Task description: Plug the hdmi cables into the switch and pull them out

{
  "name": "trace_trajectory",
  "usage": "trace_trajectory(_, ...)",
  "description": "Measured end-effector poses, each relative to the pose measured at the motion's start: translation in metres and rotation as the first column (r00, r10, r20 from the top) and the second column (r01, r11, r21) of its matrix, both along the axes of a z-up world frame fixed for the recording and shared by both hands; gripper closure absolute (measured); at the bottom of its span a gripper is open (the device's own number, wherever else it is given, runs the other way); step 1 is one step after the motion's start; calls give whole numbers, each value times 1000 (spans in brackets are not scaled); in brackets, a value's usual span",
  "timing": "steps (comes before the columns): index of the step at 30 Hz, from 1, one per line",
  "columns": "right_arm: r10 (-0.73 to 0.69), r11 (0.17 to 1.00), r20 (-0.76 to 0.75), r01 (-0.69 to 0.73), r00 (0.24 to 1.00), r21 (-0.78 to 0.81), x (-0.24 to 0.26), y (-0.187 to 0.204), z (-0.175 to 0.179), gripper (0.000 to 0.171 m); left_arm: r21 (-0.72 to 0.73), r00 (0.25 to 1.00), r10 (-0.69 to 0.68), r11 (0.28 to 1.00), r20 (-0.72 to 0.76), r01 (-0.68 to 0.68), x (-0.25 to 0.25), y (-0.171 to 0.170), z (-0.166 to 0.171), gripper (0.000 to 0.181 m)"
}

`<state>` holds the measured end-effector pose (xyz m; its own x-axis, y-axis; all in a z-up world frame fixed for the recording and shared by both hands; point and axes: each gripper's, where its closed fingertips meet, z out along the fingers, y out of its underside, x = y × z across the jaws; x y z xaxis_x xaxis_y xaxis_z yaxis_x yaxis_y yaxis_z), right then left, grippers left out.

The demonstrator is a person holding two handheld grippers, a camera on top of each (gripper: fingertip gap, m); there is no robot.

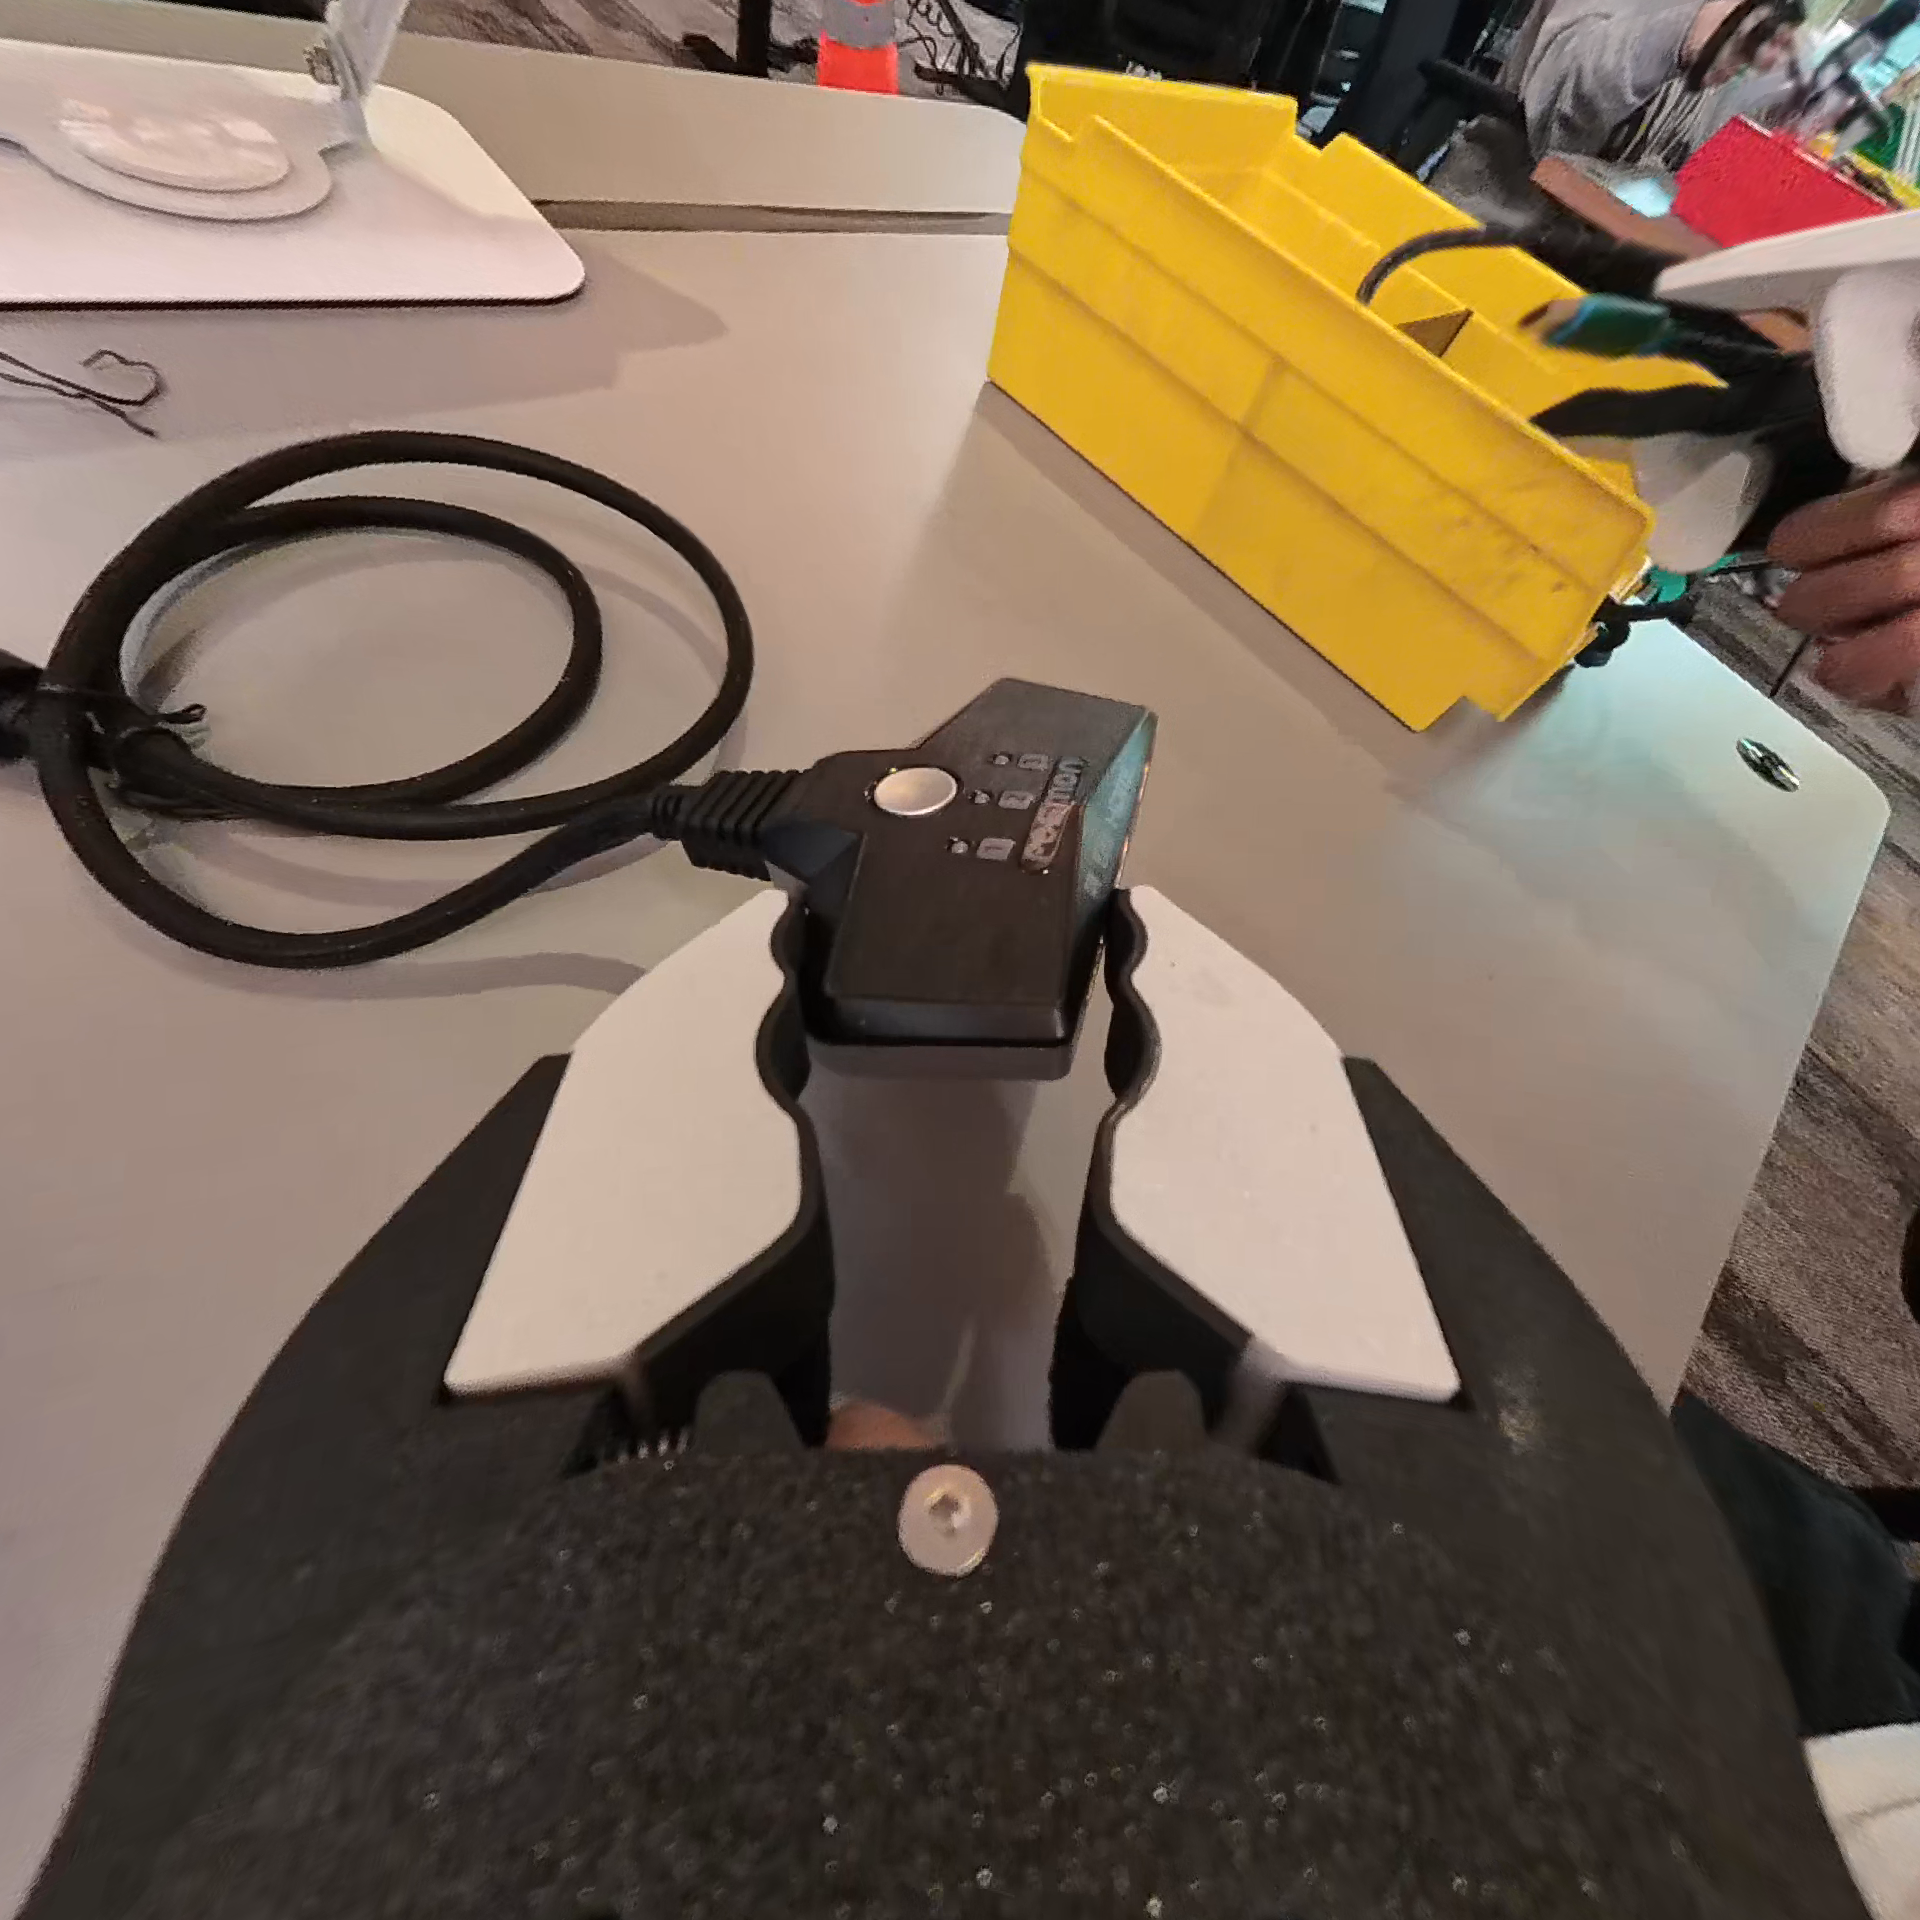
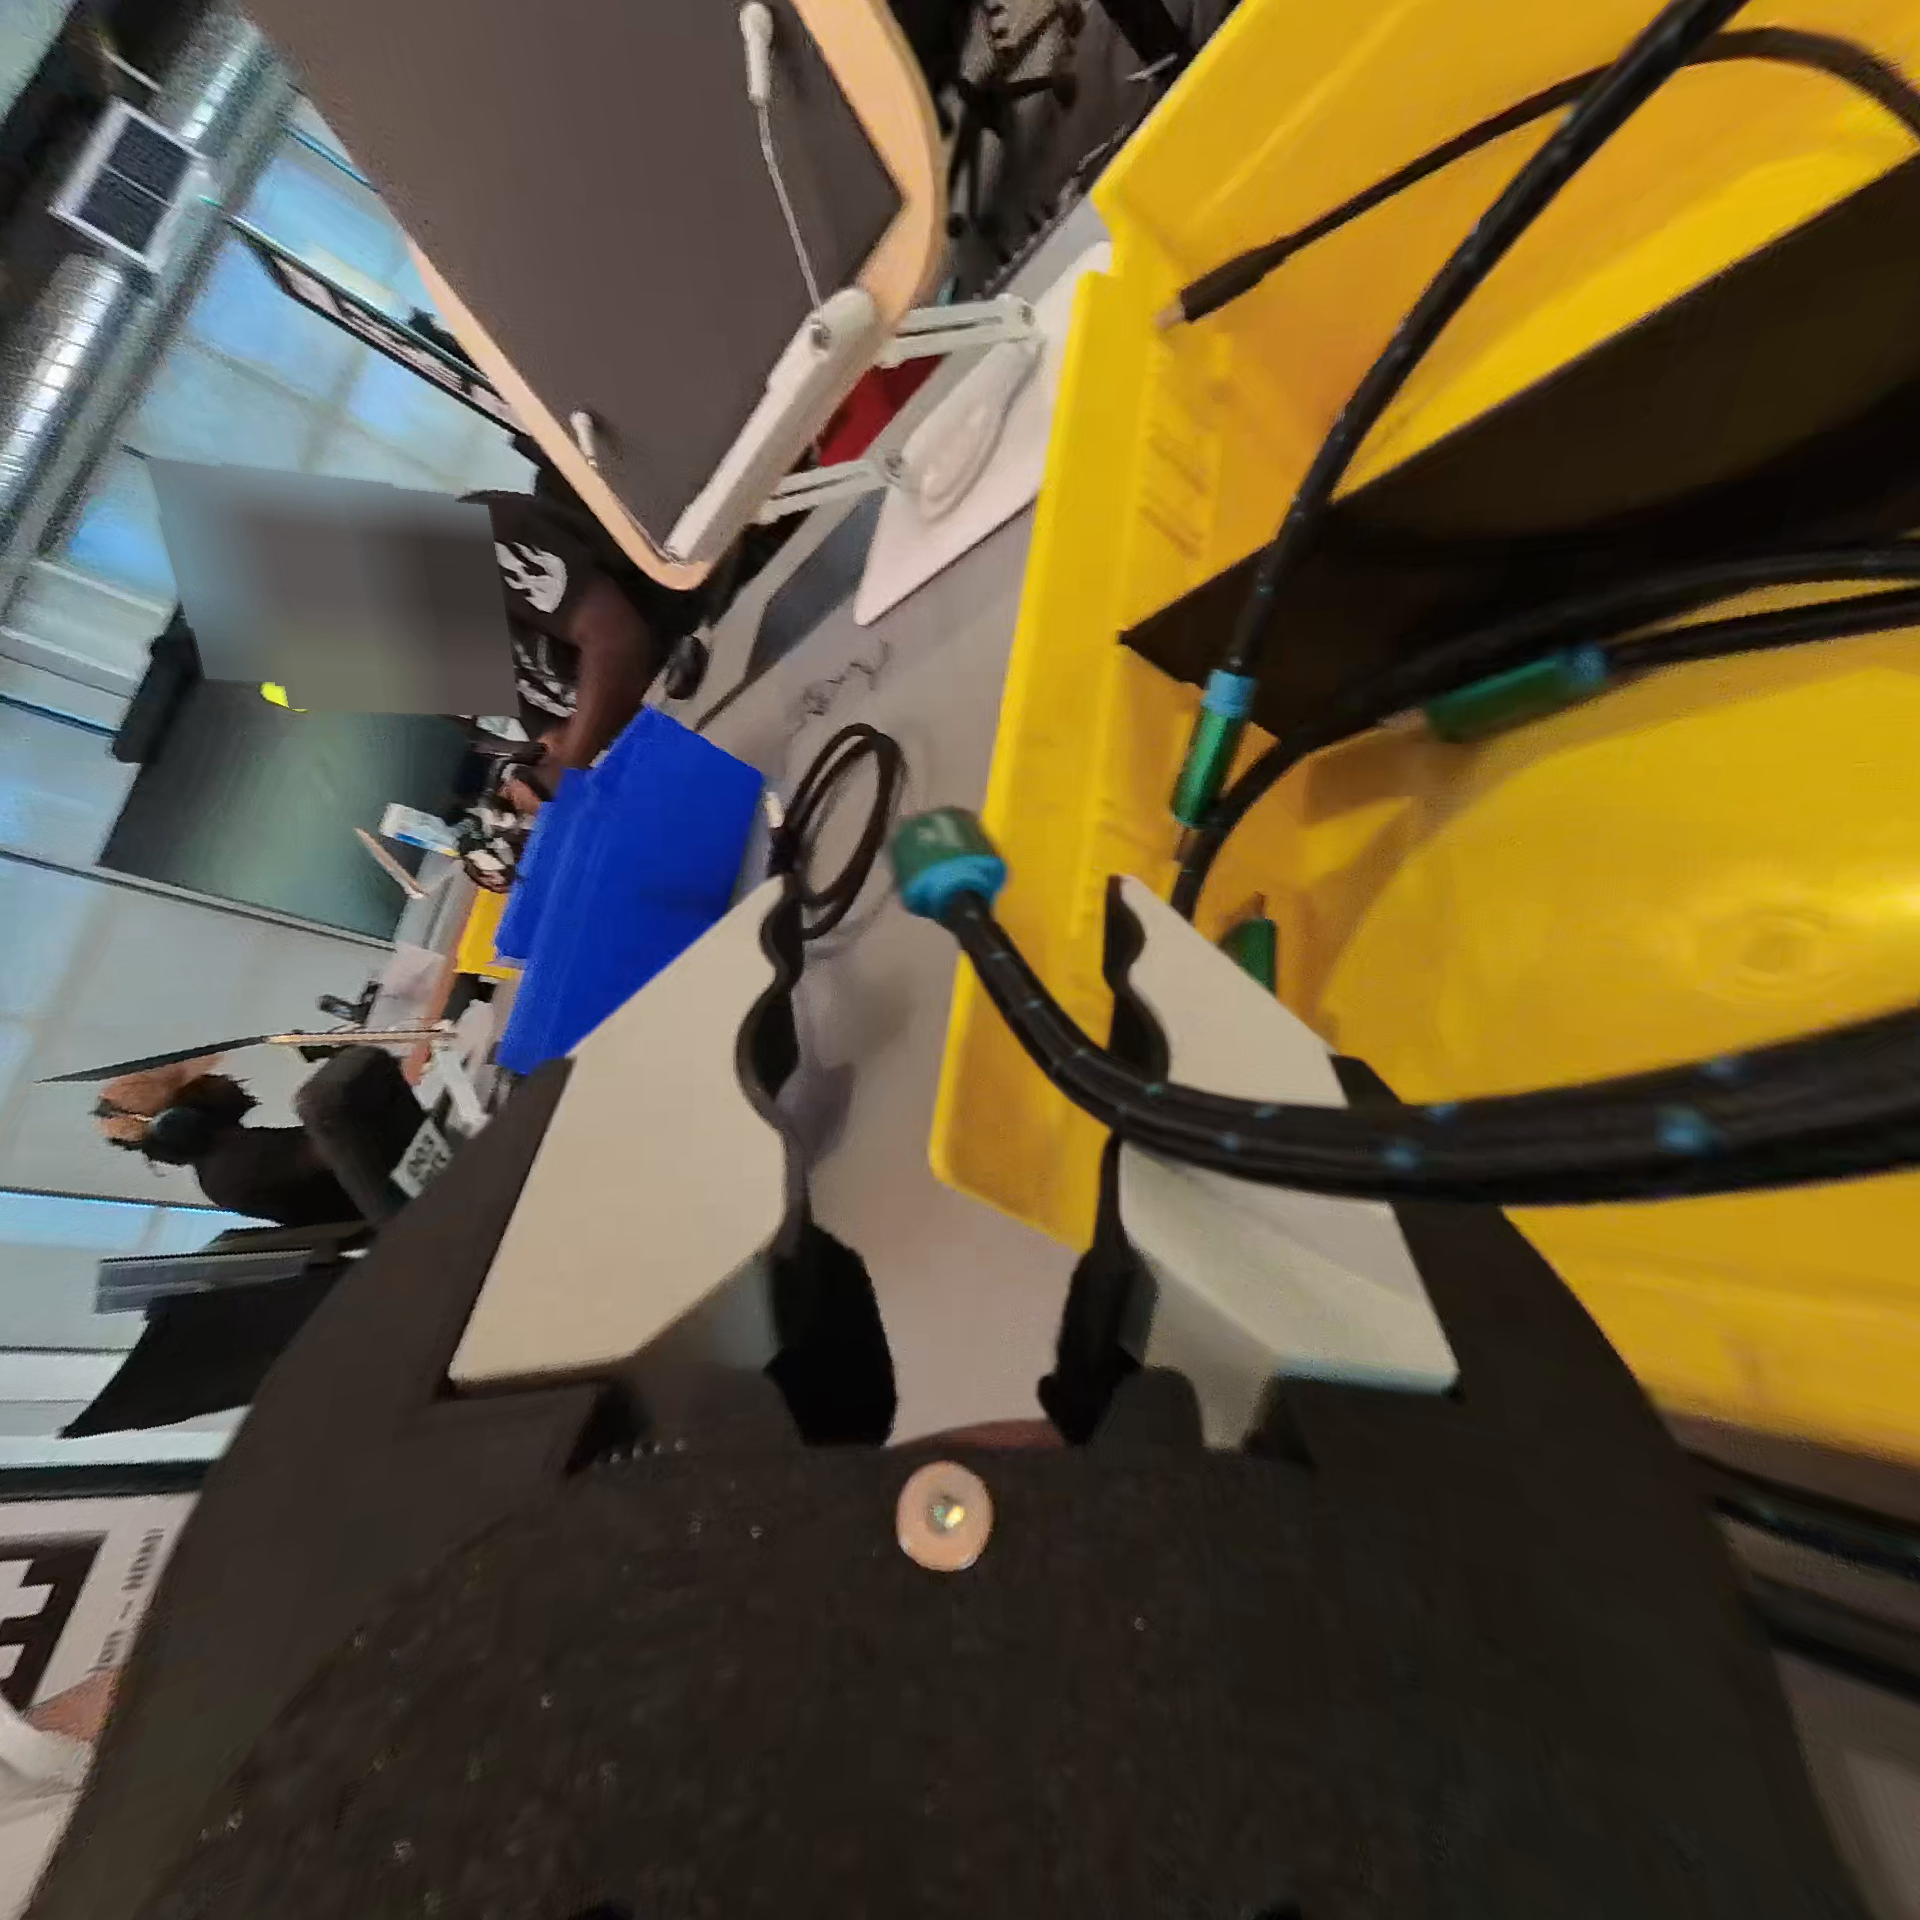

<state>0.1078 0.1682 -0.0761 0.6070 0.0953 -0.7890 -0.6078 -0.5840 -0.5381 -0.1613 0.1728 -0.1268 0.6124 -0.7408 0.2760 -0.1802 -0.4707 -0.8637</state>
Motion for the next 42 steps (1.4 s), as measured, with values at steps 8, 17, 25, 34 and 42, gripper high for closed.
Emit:
trace_trajectory(8,-2,966,496,130,868,-224,65,-50,-32,104,-4,1000,-10,1000,11,10,-1,-1,2,127)
trace_trajectory(17,110,971,687,69,718,-228,44,-79,17,120,-2,1000,-19,1000,18,19,-3,0,4,127)
trace_trajectory(25,7,996,725,60,689,-68,45,-57,27,120,20,999,-34,999,27,34,-2,-2,8,127)
trace_trajectory(34,481,746,417,-610,771,266,-179,-55,40,105,323,918,-337,910,211,260,1,-40,75,127)
trace_trajectory(42,465,597,488,-669,738,443,-252,-55,33,96,297,862,-434,886,263,355,-1,-59,77,127)
